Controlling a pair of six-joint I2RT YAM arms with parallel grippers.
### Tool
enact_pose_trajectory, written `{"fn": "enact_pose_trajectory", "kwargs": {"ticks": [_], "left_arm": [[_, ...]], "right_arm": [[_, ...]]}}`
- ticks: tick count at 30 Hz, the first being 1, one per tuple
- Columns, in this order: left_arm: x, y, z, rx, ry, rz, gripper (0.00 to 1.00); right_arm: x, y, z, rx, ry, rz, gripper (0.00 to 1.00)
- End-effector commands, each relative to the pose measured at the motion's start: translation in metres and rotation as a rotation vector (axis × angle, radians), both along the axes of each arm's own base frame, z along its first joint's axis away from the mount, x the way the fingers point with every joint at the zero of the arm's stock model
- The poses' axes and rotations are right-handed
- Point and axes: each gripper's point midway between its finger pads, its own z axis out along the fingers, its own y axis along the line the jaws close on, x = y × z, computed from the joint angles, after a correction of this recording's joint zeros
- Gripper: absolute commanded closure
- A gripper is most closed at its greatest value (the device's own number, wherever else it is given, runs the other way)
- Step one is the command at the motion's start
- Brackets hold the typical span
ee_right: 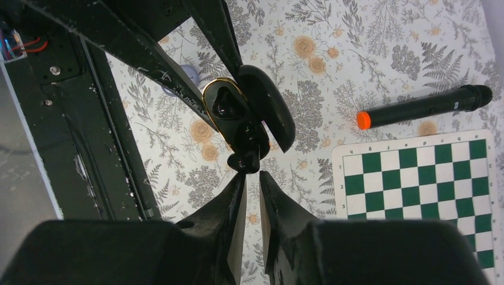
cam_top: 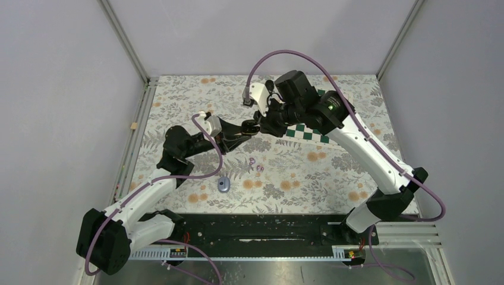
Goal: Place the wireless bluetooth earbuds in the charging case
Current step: Insert the right earbud into the right side groove of the charging case.
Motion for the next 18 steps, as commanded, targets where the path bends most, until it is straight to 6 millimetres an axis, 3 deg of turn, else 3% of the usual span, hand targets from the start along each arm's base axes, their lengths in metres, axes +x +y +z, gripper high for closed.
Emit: {"fn": "enact_pose_trajectory", "kwargs": {"ticks": [1,18], "left_arm": [[-0.007,0.000,0.023,-0.027,-0.096,-0.024,1.00],[0.003,0.001,0.021,-0.032,-0.077,0.024,1.00]], "right_arm": [[0.015,0.008,0.015,0.049,0.019,-0.103,0.80],[0.025,0.022,0.020,0.084,0.121,-0.213,0.77]]}}
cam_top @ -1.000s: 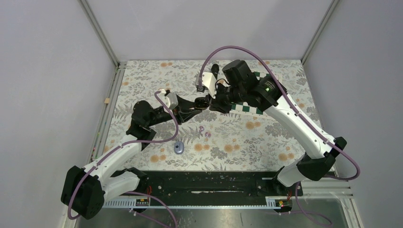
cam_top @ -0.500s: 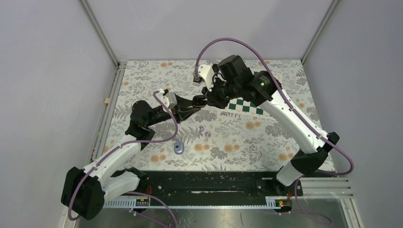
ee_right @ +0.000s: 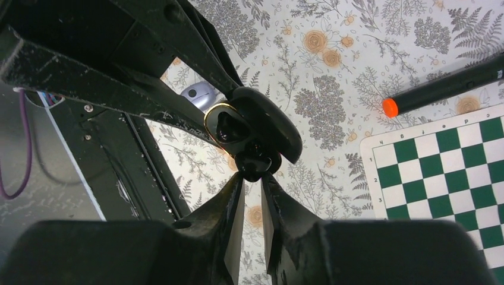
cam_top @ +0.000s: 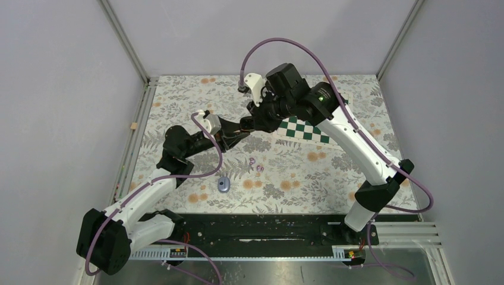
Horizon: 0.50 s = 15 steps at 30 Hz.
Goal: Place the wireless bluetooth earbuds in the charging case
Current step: Insert the right earbud into the right side groove of the charging case.
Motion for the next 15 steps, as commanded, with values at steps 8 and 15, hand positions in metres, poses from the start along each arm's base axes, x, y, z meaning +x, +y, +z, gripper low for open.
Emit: {"fn": "enact_pose_trajectory", "kwargs": {"ticks": [8,15], "left_arm": [[-0.002,-0.002,0.022,-0.034,-0.071,-0.020,1.00],[0.002,0.001,0.027,-0.060,-0.056,-0.010,1.00]], "right_arm": [[0.007,0.002,0.008,-0.014,0.005,-0.016,0.75],[0.000,-0.005,0.003,-0.054,0.005,0.034,0.72]]}}
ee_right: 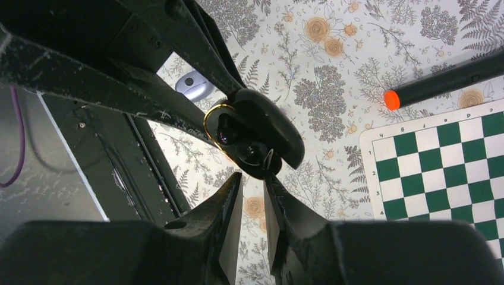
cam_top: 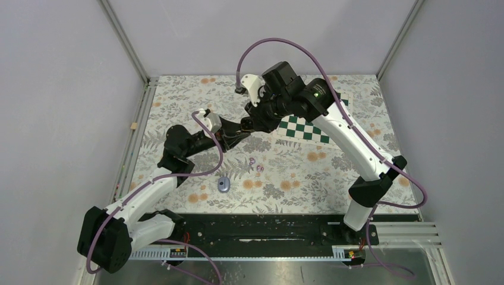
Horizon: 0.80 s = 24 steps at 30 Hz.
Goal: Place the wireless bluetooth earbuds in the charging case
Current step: Insert the right earbud into the right side groove of the charging case.
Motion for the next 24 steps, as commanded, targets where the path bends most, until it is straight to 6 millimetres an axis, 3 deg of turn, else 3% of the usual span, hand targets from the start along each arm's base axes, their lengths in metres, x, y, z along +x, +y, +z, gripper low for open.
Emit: {"fn": "enact_pose_trajectory", "kwargs": {"ticks": [1,6,12,20,24], "left_arm": [[-0.001,0.001,0.030,-0.058,-0.080,-0.008,1.00],[-0.001,0.002,0.030,-0.067,-0.064,-0.004,1.00],[-0.002,0.002,0.026,-0.055,-0.060,-0.011,1.00],[-0.005,0.001,0.025,-0.047,-0.063,-0.025,1.00],[-0.008,-0.001,0.026,-0.043,-0.069,-0.039,1.00]], "right_arm": [[-0.003,-0.007,0.008,-0.010,-0.025,0.029,0.72],[-0.004,-0.011,0.007,-0.027,-0.034,0.033,0.72],[-0.008,-0.017,0.025,-0.001,-0.099,0.073,0.70],[-0.008,-0.007,0.053,0.111,-0.071,-0.018,0.38],[-0.002,-0.004,0.058,0.137,-0.068,-0.072,0.32]]}}
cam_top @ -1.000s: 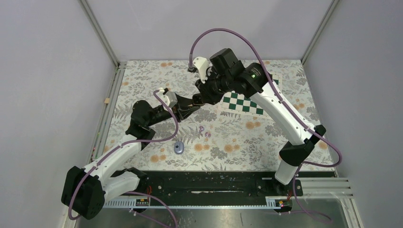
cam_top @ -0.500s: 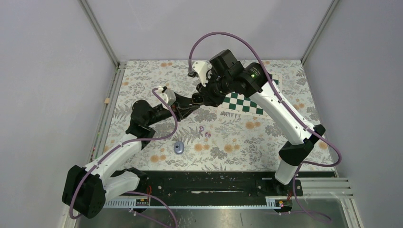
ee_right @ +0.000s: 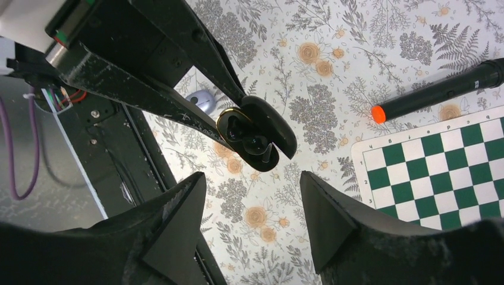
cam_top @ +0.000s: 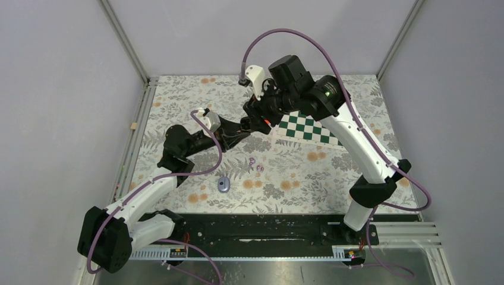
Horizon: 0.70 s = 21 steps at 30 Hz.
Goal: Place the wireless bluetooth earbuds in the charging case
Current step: Insert the right earbud into the right side groove of the charging case.
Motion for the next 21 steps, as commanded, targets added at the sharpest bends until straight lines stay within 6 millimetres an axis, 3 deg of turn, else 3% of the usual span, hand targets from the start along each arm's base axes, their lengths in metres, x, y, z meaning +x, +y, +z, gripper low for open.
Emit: {"fn": "enact_pose_trajectory", "kwargs": {"ticks": [1,7,21], "left_arm": [[-0.009,-0.002,0.024,-0.028,-0.090,-0.036,1.00],[-0.013,-0.003,0.028,-0.030,-0.095,-0.049,1.00],[-0.013,-0.003,0.034,-0.039,-0.090,-0.048,1.00]], "right_arm": [[0.003,0.000,0.028,0.091,-0.015,-0.079,0.32],[0.022,0.002,0.021,0.074,-0.029,-0.163,0.30],[0.029,0.011,0.007,0.069,0.021,-0.197,0.28]]}}
